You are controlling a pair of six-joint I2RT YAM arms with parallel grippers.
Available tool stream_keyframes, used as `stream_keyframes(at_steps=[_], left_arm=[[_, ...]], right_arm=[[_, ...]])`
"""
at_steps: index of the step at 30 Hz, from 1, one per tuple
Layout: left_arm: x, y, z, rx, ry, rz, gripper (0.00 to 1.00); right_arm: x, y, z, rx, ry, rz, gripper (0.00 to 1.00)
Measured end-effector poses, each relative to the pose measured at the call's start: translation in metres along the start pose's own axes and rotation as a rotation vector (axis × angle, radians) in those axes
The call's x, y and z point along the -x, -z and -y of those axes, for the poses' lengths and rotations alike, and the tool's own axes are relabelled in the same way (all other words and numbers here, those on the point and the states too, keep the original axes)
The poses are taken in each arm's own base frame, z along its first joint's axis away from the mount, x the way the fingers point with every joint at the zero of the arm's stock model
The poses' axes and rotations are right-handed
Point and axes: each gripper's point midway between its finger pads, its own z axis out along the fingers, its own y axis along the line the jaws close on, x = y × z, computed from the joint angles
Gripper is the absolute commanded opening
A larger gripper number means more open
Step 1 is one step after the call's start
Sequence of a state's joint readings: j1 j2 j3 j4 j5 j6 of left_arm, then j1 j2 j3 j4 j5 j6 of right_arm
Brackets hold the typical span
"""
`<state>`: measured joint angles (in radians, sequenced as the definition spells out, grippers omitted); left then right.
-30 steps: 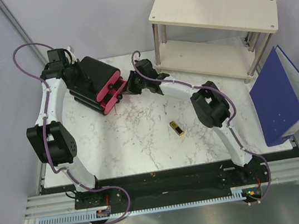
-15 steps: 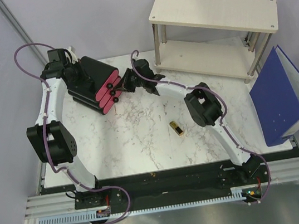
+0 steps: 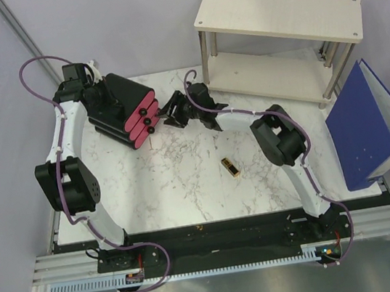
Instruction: Organize the makeup
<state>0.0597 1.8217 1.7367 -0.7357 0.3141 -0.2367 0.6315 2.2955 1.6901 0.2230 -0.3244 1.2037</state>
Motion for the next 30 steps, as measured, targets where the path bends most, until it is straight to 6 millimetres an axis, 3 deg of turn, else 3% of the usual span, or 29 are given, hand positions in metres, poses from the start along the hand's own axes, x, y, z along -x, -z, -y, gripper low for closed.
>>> stream_keyframes(at_steps=[4, 14, 25, 30], left_arm=[[-0.001, 0.0, 0.001, -0.007, -0.003, -0.004, 0.02], [-0.002, 0.001, 0.001, -0.008, -0.008, -0.011, 0.02], [-0.005, 0.002, 0.002, -0.015, -0.01, -0.023, 0.02], [-0.006, 0.003, 0.003, -0.017, -0.009, -0.032, 0.02]], right_arm=[[-0.003, -0.007, 0.01, 0.022, -0.068, -0.01, 0.58], [-0.026, -0.038, 0.065, -0.034, -0.198, -0.078, 0.58], [-0.04, -0.065, 0.042, 0.032, -0.214, -0.112, 0.53], [-0.044, -0.067, 0.044, 0.024, -0.225, -0.118, 0.33]])
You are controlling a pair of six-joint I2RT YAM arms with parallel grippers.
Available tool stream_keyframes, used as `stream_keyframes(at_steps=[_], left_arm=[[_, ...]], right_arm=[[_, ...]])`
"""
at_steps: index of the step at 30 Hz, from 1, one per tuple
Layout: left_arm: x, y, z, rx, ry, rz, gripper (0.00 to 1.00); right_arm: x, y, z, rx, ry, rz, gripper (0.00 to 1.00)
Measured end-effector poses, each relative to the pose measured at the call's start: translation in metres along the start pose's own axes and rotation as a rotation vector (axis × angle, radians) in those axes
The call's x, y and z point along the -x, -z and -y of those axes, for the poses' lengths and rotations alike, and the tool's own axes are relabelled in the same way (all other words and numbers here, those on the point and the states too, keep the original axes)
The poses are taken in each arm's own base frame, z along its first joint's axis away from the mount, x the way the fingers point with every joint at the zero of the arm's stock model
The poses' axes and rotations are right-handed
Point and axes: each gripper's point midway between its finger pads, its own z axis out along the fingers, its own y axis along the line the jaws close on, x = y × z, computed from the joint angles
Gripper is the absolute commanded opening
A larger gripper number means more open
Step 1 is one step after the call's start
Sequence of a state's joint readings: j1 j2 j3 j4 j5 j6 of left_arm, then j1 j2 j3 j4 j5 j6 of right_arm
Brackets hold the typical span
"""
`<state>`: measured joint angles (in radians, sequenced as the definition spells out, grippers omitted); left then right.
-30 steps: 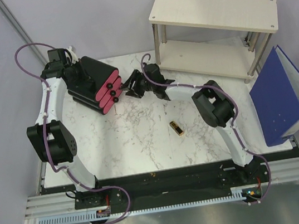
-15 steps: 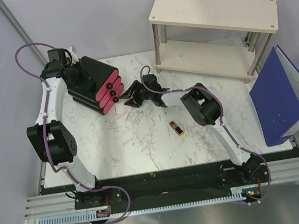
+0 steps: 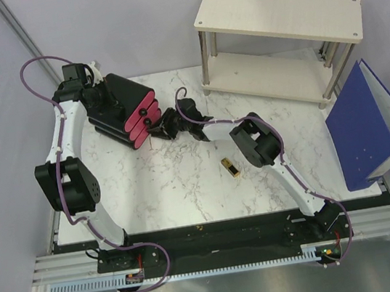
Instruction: Organize the makeup
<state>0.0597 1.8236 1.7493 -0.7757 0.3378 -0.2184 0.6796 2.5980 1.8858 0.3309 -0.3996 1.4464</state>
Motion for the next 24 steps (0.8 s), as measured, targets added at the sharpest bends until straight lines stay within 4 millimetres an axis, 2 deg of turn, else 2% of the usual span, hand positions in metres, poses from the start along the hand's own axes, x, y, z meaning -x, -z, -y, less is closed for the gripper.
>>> stream_keyframes(at_steps=[2, 8, 18, 24], left_arm=[[-0.001, 0.0, 0.0, -0.001, 0.0, -0.004, 0.02], [-0.002, 0.001, 0.0, -0.002, -0.003, -0.007, 0.02], [-0.002, 0.001, 0.0, -0.002, -0.005, -0.009, 0.02], [-0.002, 0.001, 0.0, -0.001, -0.007, -0.01, 0.02]], right_arm=[[0.0, 0.0, -0.001, 0.004, 0.001, 0.0, 0.24], [0.001, 0.001, 0.001, -0.001, 0.007, 0.009, 0.13], [-0.002, 0.026, 0.01, -0.052, 0.031, 0.036, 0.11], [-0.008, 0.055, 0.021, -0.094, 0.038, 0.04, 0.1]])
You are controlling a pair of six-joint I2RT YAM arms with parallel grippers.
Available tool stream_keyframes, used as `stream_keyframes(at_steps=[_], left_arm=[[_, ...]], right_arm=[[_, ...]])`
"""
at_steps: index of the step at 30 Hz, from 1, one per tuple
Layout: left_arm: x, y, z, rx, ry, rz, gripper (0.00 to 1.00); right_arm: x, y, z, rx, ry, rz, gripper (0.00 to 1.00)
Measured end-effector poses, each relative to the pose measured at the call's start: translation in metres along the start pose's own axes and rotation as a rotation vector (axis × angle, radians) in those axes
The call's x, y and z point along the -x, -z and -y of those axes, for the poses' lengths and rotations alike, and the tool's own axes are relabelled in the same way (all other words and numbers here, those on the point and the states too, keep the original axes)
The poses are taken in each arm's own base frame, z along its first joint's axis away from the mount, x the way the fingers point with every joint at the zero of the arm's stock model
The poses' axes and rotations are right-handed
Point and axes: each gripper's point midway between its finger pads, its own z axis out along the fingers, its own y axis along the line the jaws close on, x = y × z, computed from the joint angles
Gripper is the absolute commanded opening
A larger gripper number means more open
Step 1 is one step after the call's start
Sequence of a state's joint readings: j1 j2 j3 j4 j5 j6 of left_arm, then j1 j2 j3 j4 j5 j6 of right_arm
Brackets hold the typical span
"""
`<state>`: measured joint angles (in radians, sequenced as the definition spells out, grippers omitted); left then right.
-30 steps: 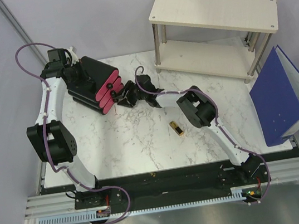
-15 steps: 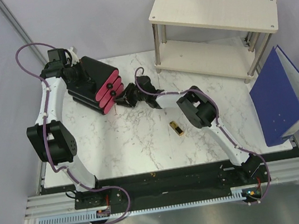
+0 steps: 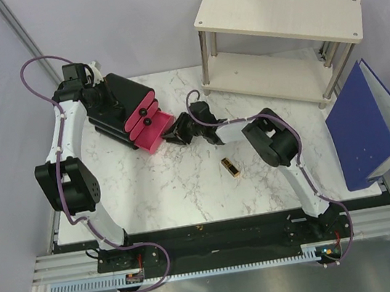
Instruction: Organize the makeup
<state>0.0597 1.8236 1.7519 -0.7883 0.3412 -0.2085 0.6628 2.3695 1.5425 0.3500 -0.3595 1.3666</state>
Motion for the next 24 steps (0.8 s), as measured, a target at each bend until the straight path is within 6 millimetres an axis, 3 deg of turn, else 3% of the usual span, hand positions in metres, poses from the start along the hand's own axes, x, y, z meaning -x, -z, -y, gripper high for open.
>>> stream_keyframes(at_steps=[4, 10, 13, 19, 24], left_arm=[[0.0, 0.0, 0.0, 0.0, -0.001, 0.0, 0.02], [-0.003, 0.005, 0.0, 0.008, 0.001, -0.01, 0.08], [-0.008, 0.012, -0.003, 0.033, 0.001, -0.025, 0.12], [-0.008, 0.04, 0.005, 0.046, -0.009, -0.001, 0.18], [0.004, 0.081, 0.022, 0.024, -0.042, 0.094, 0.2]], right_arm=[[-0.003, 0.015, 0.008, -0.024, 0.007, 0.001, 0.23], [-0.005, 0.025, 0.01, -0.05, 0.071, -0.001, 0.51], [-0.004, 0.031, 0.008, -0.08, 0.106, 0.005, 0.56], [0.001, 0.05, -0.021, -0.086, 0.193, 0.014, 0.57], [0.011, 0.082, -0.065, -0.039, 0.275, 0.053, 0.58]])
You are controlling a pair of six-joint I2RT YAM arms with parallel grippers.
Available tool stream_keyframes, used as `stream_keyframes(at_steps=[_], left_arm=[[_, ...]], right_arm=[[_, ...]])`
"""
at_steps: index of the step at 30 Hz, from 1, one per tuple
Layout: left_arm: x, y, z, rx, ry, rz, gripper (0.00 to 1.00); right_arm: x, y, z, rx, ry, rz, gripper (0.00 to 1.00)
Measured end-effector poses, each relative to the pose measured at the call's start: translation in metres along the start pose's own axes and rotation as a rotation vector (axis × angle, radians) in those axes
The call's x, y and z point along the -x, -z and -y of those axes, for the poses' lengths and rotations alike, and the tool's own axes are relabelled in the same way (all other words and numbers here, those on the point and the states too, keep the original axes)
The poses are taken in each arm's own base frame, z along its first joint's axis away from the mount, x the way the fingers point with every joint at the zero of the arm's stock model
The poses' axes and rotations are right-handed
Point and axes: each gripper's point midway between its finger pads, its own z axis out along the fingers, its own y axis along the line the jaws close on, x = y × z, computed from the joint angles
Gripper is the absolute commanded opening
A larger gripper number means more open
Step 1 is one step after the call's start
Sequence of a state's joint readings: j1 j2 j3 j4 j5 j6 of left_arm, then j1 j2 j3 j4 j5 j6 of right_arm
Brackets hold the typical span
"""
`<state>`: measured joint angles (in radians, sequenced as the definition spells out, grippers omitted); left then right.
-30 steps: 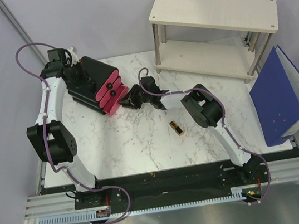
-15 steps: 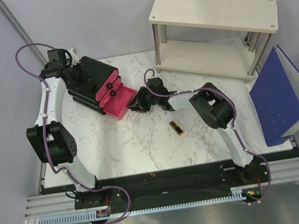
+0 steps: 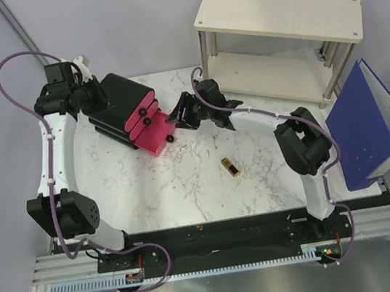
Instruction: Organize the makeup
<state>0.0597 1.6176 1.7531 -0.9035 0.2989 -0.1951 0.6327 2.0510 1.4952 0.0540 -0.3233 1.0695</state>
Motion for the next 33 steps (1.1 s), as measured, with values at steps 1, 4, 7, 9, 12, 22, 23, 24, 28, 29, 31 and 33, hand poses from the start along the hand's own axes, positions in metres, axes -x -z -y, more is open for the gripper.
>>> stream_keyframes(at_steps=[1, 4, 7, 9, 12, 22, 23, 24, 28, 29, 31, 33], left_arm=[[0.003, 0.008, 0.003, -0.005, -0.006, 0.02, 0.2], [0.004, 0.026, 0.009, -0.012, -0.02, 0.057, 0.2], [0.008, 0.033, 0.014, -0.023, -0.014, 0.092, 0.2], [0.01, 0.028, 0.021, -0.063, 0.003, 0.104, 0.18], [-0.002, 0.015, 0.033, -0.111, 0.032, 0.059, 0.16], [0.011, 0.014, 0.051, -0.166, 0.05, 0.07, 0.13], [0.013, 0.013, 0.051, -0.167, 0.049, 0.076, 0.11], [0.014, 0.011, 0.051, -0.167, 0.048, 0.077, 0.08], [0.007, -0.012, 0.05, -0.153, 0.048, 0.038, 0.02], [0.005, -0.018, 0.048, -0.142, 0.049, 0.028, 0.02], [-0.001, -0.034, 0.042, -0.116, 0.055, -0.001, 0.02], [-0.006, -0.048, 0.035, -0.089, 0.062, -0.027, 0.02]], right_arm=[[0.004, 0.007, -0.006, 0.005, 0.013, 0.007, 0.58], [0.011, 0.024, -0.015, -0.014, 0.052, 0.021, 0.59], [0.022, 0.038, -0.017, -0.072, 0.137, 0.039, 0.61], [0.025, 0.051, -0.012, -0.116, 0.183, 0.052, 0.61], [0.024, 0.078, -0.002, -0.184, 0.268, 0.048, 0.62], [0.027, 0.144, 0.03, -0.392, 0.465, 0.06, 0.75], [0.026, 0.15, 0.036, -0.413, 0.474, 0.063, 0.76], [0.023, 0.154, 0.042, -0.433, 0.482, 0.058, 0.77], [0.014, 0.157, 0.072, -0.508, 0.504, 0.025, 0.79], [0.011, 0.157, 0.08, -0.527, 0.506, 0.012, 0.79], [0.008, 0.157, 0.093, -0.562, 0.518, -0.011, 0.79], [0.006, 0.153, 0.103, -0.587, 0.532, -0.032, 0.79]])
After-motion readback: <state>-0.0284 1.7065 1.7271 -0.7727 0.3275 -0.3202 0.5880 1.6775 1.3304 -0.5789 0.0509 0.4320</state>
